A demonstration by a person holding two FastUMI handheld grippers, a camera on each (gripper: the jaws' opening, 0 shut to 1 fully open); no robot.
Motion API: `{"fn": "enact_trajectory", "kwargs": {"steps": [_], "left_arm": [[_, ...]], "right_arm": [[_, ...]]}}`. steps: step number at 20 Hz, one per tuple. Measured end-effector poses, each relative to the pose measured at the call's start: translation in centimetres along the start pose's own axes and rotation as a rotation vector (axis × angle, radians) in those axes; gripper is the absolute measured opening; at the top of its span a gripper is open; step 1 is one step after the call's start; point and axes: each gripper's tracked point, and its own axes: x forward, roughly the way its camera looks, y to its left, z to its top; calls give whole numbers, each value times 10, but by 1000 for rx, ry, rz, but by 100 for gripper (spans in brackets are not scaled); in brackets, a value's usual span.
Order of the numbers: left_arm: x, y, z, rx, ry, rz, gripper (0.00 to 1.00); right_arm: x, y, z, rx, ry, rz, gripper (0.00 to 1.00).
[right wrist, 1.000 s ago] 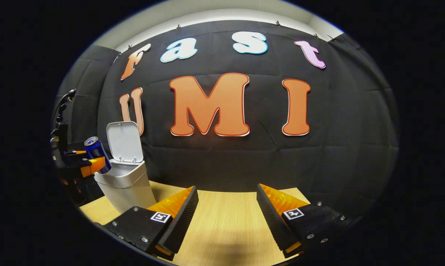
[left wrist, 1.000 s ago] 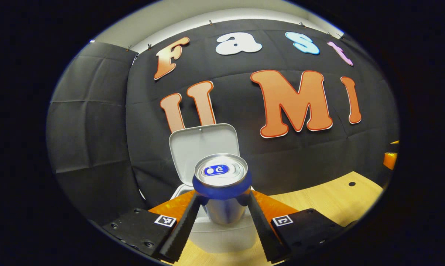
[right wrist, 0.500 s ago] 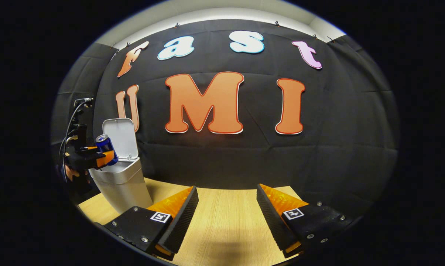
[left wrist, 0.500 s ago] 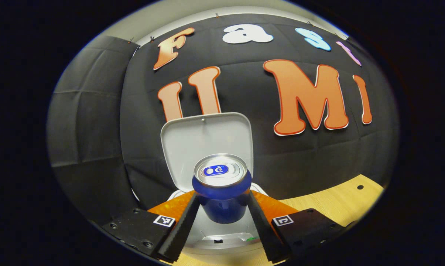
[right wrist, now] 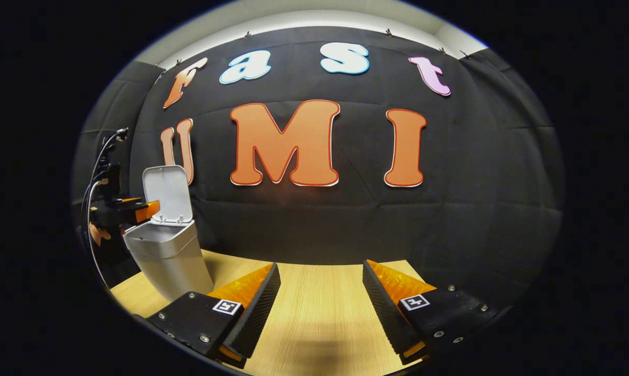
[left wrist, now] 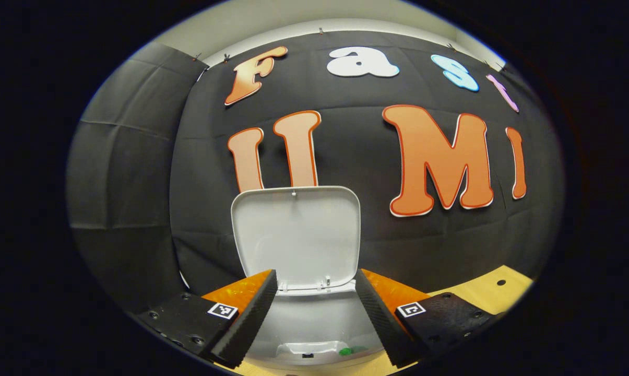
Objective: Press the lid of the desktop garbage bin to open it, pick up the crumpled paper on the desktop and throw it into the bin, then pick up the pop can on the desktop and drop it into the bin, and finally close the garbage bin lid.
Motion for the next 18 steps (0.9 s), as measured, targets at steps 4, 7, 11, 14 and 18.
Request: {"fn": "enact_trajectory", "kwargs": {"steps": [4, 7, 11, 14, 18], "left_arm": [[21, 9, 73, -61, -67, 1, 94], [28, -2, 116, 111, -198, -16, 92], [31, -35, 122, 39, -185, -79, 96], [40, -32, 127, 44, -186, -64, 96], [66, -18, 133, 44, -167, -51, 96]], "right_arm": [[-2, -1, -1, 4, 4, -3, 95], [-3, -4, -3, 19, 6, -11, 95], [-6, -7, -11, 51, 26, -34, 95], [-11, -11, -15, 45, 34, -69, 95], [-21, -13, -32, 76, 68, -120, 95]]}}
